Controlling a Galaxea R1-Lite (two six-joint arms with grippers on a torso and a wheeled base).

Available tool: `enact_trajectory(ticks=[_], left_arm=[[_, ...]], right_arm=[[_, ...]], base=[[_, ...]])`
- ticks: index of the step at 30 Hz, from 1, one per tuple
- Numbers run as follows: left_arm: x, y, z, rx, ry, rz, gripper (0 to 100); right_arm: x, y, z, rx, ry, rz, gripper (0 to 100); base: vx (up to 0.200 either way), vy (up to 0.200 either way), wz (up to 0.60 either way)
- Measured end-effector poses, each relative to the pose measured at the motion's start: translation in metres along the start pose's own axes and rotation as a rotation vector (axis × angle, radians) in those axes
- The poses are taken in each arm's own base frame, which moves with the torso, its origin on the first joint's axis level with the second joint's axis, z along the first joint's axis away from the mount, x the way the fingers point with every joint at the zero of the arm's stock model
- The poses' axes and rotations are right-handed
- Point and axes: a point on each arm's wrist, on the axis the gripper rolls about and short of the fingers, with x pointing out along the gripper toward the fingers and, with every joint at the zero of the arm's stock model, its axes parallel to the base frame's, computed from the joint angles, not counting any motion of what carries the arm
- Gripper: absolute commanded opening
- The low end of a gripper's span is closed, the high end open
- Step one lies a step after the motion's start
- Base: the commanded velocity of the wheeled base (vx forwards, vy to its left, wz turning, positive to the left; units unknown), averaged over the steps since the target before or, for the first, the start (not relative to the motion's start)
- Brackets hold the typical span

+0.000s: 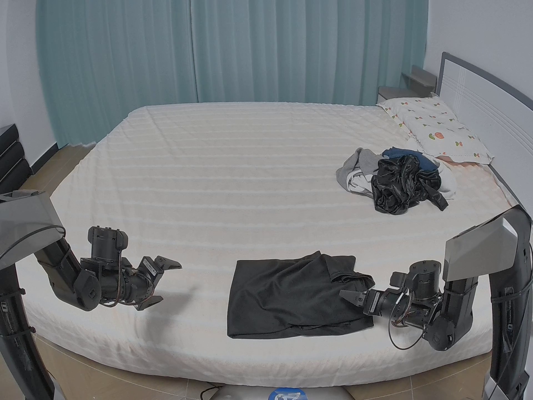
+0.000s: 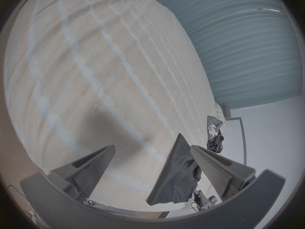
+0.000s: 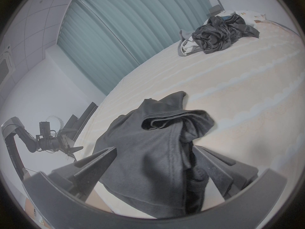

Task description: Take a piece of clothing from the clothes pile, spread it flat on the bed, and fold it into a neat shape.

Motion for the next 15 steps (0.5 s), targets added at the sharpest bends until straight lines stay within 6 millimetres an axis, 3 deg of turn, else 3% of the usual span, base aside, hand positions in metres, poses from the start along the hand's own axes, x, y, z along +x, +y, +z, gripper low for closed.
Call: enact_trajectory(ticks=[8,15], left_arm=[[0.0,0.0,0.0,0.0,0.0,0.001,100],[0.0,0.0,0.0,0.001,0.001,0.001,100]], right_arm=[[-0.001,0.004,-0.003,-0.02,0.008,0.004,0],[-0.014,0.0,-0.003,-0.019,0.01,-0.016,0]], base=[[0.0,0.0,0.0],[0.0,0.0,0.0]])
